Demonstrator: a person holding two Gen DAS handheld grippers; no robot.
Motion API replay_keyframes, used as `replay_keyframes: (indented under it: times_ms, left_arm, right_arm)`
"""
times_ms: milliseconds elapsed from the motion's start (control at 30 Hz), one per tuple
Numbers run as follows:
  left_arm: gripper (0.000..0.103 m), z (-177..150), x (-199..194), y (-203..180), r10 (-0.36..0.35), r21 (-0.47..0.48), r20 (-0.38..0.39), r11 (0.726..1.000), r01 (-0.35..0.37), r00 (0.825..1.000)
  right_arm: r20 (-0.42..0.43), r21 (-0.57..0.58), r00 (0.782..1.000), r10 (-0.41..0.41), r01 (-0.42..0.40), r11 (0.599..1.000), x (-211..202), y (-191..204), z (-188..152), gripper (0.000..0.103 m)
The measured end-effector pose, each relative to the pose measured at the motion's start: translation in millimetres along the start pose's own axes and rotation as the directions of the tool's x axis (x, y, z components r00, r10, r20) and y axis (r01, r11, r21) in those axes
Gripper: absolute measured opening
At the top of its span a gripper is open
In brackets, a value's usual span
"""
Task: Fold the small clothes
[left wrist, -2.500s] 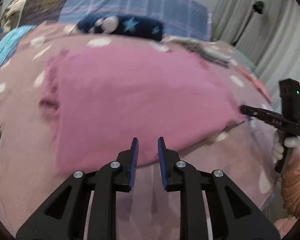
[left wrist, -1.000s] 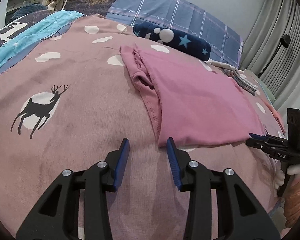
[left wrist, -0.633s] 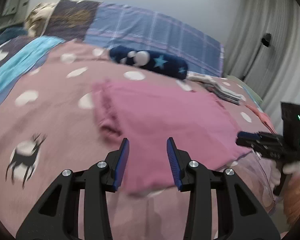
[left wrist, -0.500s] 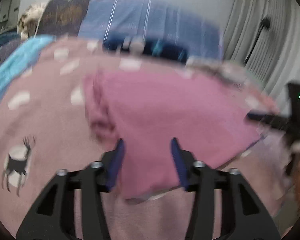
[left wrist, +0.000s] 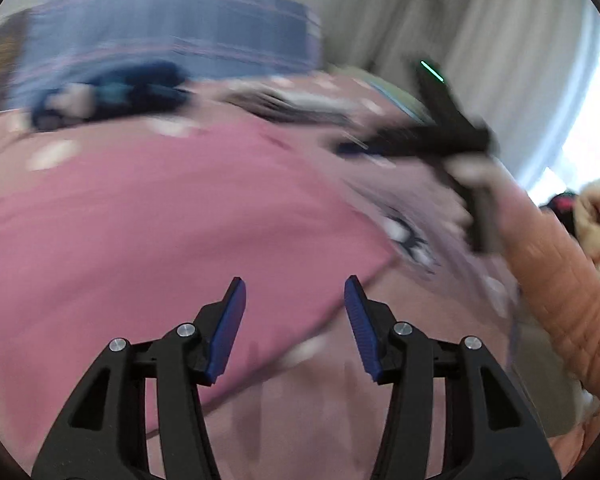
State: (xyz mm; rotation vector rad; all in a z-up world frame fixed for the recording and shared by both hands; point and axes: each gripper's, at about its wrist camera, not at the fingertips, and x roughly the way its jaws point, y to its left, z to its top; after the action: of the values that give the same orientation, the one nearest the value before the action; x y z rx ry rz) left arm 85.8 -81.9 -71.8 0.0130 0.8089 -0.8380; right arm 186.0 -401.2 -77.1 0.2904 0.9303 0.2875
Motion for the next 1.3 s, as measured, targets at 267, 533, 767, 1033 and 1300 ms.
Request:
replay_keyframes:
  times_ms: [267,533,767,1033,1300]
  left_arm:
    - [0.052,38.4,108.5,-63.0,-0.146,0.104,-0.151,0.981,0.163,0.978]
    - [0.052,27.5,130.5,-61.7,-0.222,0.073,-0.207,0.968,0.241,0.953]
    - [0.053,18.1,129.5,-80.1,-0.185,0.181,-0.224,0.957,0.228,0.957]
    - [0.053,17.5,117.6,-76.5,-0.182,0.177,-0.184,0.961,0.215,0.966]
    - [0.054,-8.7,43.2,-33.1,-0.108,0.033,-0.066,0.993,0.110,0.992]
  right_arm:
    - [-0.026,0.088,0.990,0.137,-0.134,0.987,63.6,-38.6,54.9,0.042]
    - [-0.095,0.062,0.956,0.278,-0.273,0.960,101.1,-35.5,84.5,0.004]
    - [-0.013,-0.184,1.000,0.015,-0.017,0.983,119.7,-13.8,83.8,0.004]
    - [0.069,-0.173,0.997,0.036,-0.024,0.985,48.0,-14.8,65.9,0.016]
    - [-0.132,-0.289,0.988,0.085,-0.121,0.950,15.6,26.5,-65.3,0.023]
